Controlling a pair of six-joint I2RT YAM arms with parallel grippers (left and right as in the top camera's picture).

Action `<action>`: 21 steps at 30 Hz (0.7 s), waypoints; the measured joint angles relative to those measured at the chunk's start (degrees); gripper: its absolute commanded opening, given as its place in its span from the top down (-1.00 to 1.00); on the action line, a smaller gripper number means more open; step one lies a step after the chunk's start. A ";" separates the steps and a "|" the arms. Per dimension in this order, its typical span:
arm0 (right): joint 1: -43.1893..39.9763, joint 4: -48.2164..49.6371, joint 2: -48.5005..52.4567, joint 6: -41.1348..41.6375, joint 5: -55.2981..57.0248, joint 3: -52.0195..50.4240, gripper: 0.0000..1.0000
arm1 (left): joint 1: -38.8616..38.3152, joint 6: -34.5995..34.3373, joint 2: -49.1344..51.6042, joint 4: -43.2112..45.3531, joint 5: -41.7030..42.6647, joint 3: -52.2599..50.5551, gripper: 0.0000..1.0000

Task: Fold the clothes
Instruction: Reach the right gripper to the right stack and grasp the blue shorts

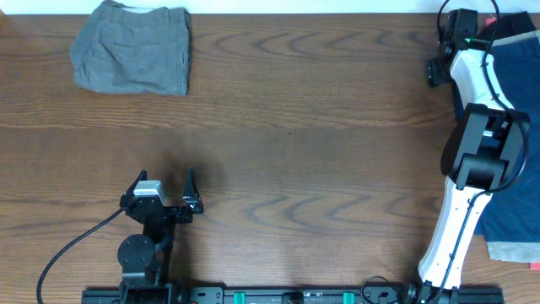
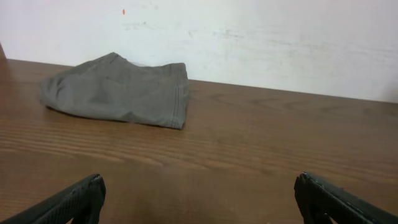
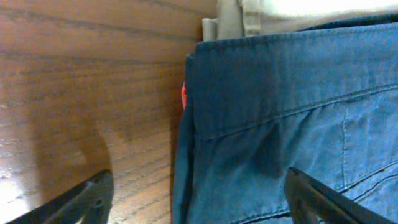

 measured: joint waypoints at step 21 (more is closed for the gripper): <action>-2.51 -0.70 0.35 1.57 -0.28 0.02 0.98 | 0.00 0.00 0.00 0.00 0.00 0.00 -0.96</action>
